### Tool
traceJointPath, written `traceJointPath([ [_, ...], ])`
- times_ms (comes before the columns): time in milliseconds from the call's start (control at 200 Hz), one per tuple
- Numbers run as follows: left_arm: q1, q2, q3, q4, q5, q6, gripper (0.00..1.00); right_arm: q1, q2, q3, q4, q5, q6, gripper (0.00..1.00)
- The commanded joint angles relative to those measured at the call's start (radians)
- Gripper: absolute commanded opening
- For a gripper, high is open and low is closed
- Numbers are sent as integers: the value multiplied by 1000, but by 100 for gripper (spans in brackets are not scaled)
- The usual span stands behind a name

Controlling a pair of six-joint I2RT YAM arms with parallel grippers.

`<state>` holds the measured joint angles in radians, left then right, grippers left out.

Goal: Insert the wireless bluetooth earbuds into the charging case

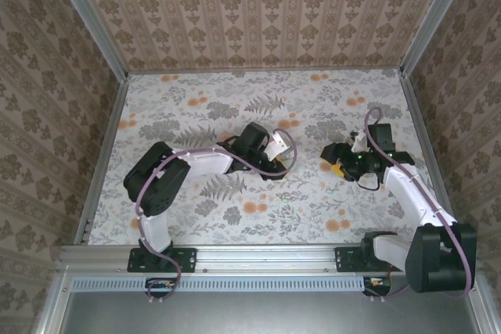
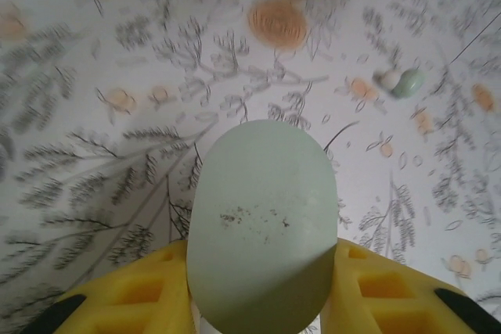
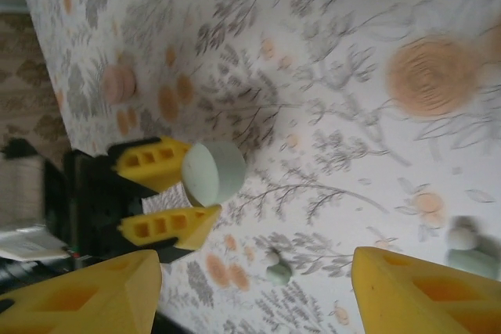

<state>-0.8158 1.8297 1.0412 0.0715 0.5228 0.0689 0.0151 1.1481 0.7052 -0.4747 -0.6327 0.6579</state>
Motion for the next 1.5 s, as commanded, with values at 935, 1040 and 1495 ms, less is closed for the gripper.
traceJointPath([
  [935,71,-340,-43,-161,224,-18,29,385,103,132,241,2,283,44],
  [1040,73,-358,-49,-175,212,-11,29,391,100,133,274,-6,317,31],
  [1495,145,-559,-229,65,174,-121,67,413,82,108,456,-35,555,20],
])
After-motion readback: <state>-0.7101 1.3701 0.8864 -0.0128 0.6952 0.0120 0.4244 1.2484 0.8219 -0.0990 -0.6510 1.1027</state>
